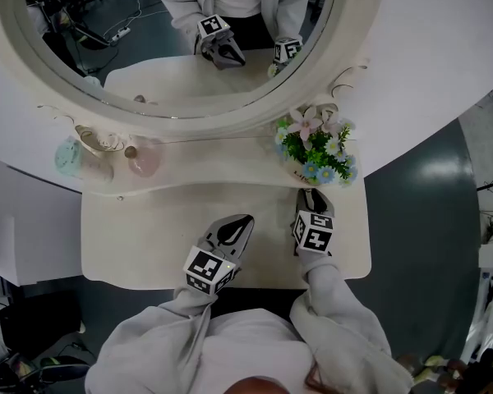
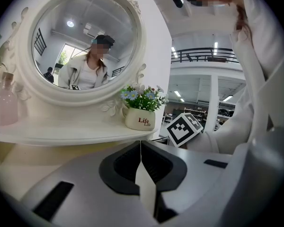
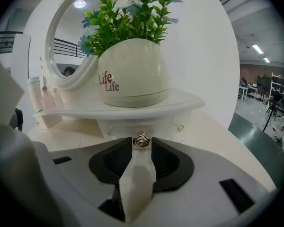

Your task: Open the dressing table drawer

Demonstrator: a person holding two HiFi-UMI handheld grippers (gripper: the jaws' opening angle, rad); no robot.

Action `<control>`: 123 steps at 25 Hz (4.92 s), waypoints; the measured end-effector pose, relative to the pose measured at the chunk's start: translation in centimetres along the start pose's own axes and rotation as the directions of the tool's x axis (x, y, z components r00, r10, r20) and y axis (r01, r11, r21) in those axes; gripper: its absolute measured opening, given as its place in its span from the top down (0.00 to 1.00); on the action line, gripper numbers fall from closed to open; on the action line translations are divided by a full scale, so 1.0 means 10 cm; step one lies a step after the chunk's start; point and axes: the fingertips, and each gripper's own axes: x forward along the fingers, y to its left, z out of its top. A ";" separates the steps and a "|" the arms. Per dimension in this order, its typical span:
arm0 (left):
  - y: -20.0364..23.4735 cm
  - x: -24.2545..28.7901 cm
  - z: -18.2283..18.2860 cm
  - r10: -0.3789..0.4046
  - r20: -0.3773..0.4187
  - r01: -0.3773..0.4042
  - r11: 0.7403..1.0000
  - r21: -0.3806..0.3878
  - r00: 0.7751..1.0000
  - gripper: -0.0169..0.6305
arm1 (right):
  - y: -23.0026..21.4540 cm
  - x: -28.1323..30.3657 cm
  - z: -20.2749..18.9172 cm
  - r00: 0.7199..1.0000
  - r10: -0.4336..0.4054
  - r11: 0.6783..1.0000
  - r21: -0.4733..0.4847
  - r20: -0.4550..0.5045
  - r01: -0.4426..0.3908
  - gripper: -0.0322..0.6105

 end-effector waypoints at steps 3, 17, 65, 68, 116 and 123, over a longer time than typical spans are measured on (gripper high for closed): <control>0.00 0.00 0.00 -0.003 0.000 0.003 1.000 0.001 1.000 0.95 | 0.00 0.02 0.03 1.000 -0.012 1.000 -0.026 0.006 0.012 0.73; -0.01 -0.01 0.00 -0.011 0.000 0.011 1.000 0.007 1.000 0.95 | 0.02 -0.06 -0.06 1.000 -0.009 0.998 -0.060 -0.002 0.009 0.78; -0.11 -0.03 0.05 -0.015 0.012 0.015 0.999 0.036 1.000 0.95 | 0.03 -0.46 -0.29 1.000 0.017 0.997 -0.072 0.016 -0.016 0.78; -0.12 -0.04 0.06 -0.015 0.013 0.014 0.999 0.039 1.000 0.95 | 0.03 -0.48 -0.30 1.000 0.018 0.997 -0.070 0.015 -0.017 0.78; -0.21 -0.07 0.08 -0.042 0.035 0.041 0.999 0.034 0.998 0.95 | -0.01 -0.73 -0.50 0.999 0.028 0.997 -0.067 -0.032 -0.030 0.78; -0.22 -0.07 0.08 -0.043 0.037 0.042 0.999 0.033 0.998 0.95 | -0.01 -0.78 -0.51 0.999 0.034 0.997 -0.074 -0.030 -0.036 0.78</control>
